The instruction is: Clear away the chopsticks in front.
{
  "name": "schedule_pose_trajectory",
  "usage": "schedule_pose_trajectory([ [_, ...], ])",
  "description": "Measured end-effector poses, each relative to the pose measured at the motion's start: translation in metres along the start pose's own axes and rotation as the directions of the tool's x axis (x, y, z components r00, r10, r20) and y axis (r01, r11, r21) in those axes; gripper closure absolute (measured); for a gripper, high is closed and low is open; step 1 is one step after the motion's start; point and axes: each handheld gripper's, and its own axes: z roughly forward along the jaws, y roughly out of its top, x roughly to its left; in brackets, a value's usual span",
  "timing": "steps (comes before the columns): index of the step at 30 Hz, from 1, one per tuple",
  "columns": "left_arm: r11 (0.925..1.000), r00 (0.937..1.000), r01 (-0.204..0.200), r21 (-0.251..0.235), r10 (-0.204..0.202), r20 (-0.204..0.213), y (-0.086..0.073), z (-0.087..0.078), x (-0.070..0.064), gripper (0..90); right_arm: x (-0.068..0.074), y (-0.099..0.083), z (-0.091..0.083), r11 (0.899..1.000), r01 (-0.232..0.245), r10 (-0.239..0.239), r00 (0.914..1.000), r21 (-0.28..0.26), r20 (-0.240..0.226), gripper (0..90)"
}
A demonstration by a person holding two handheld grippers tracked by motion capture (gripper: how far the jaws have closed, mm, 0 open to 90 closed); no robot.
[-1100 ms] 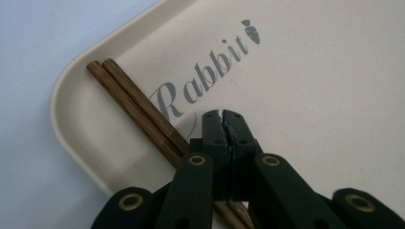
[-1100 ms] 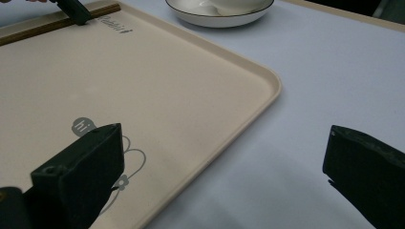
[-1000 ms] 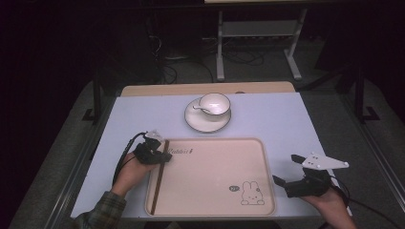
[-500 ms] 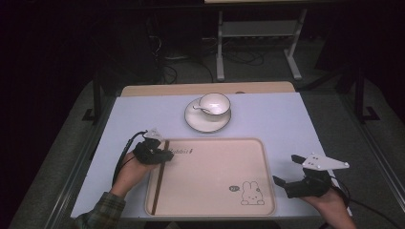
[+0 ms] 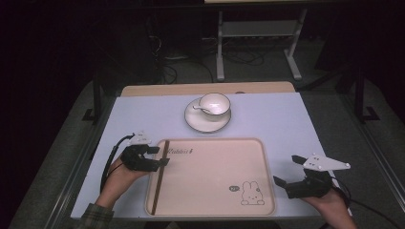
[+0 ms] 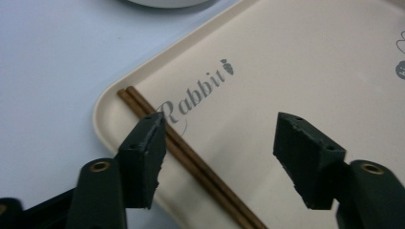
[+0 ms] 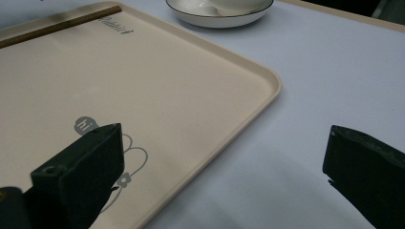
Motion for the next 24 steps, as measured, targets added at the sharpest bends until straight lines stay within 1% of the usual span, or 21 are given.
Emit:
schedule_pose_trajectory([
  [2,0.9996,0.9998,-0.009,-0.029,0.008,-0.016,-0.006,-0.008,0.001,31.7,0.0,0.0,0.0,1.0,-0.001,0.001,1.0,0.0,-0.001,0.0],
  [6,0.9982,0.9997,0.004,-0.06,-0.006,-0.024,-0.02,-0.02,0.003,27.8,0.0,0.0,0.0,1.0,-0.003,0.003,1.0,-0.002,-0.001,0.0],
  [9,0.9975,0.9993,0.01,-0.07,-0.012,-0.036,-0.031,-0.029,0.004,24.3,0.0,0.0,0.0,1.0,-0.003,0.003,1.0,-0.003,-0.001,0.0],
  [11,0.9973,0.9982,0.006,-0.073,-0.01,-0.059,-0.038,-0.034,0.003,20.6,0.0,0.0,-0.001,1.0,-0.003,0.003,1.0,-0.005,0.0,0.0],
  [13,0.9961,0.9978,0.014,-0.087,-0.02,-0.064,-0.047,-0.039,0.003,18.9,-0.001,0.0,0.0,1.0,-0.005,0.005,1.0,-0.006,0.001,0.0],
  [18,0.9959,0.9977,0.026,-0.087,-0.031,-0.06,-0.059,-0.046,0.002,18.8,0.0,0.0,0.0,1.0,-0.005,0.005,1.0,-0.004,0.003,0.0],
  [22,0.9947,0.997,0.042,-0.094,-0.048,-0.062,-0.063,-0.048,0.004,18.8,0.0,0.0,0.0,1.0,-0.005,0.005,1.0,-0.003,0.003,0.0],
  [24,0.9951,0.997,0.039,-0.091,-0.045,-0.063,-0.063,-0.048,0.005,18.8,-0.001,0.0,0.001,1.0,-0.006,0.006,1.0,-0.002,0.004,0.0],
])
